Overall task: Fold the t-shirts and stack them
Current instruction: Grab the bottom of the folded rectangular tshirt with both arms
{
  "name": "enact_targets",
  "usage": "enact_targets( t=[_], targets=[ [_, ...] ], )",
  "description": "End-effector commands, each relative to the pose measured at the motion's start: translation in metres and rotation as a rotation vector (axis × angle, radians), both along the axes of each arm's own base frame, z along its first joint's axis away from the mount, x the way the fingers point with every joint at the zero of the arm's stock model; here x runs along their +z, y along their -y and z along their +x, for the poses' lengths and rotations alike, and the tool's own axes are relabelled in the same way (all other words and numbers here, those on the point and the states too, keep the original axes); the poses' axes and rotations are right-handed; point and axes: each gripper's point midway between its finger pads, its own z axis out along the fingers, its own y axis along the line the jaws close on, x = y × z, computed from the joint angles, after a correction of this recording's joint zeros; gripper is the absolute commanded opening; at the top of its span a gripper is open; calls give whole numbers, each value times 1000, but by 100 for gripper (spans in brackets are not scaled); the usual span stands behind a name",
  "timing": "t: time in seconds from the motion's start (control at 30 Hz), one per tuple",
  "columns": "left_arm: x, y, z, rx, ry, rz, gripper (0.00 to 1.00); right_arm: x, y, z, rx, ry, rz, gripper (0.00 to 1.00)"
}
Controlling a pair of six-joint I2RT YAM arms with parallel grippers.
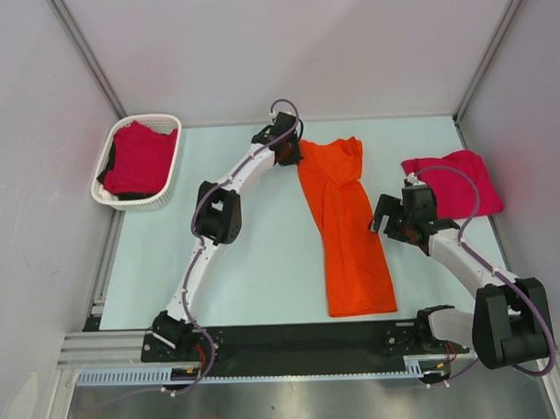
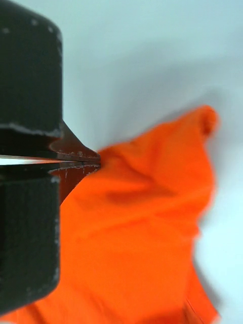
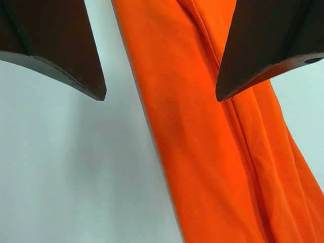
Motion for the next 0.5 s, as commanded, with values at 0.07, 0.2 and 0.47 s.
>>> enact_targets(
  t=[0.07, 0.2, 0.47],
  targets=[
    [31, 28, 13, -115, 70, -209, 1, 11, -1, 4, 8, 40, 1, 98],
    [62, 14, -28, -159, 96, -231, 17, 34, 5, 0, -22, 92, -2, 100],
    [102, -15, -157, -236, 41, -370, 59, 51, 20, -20, -107, 130, 27, 99]
  ],
)
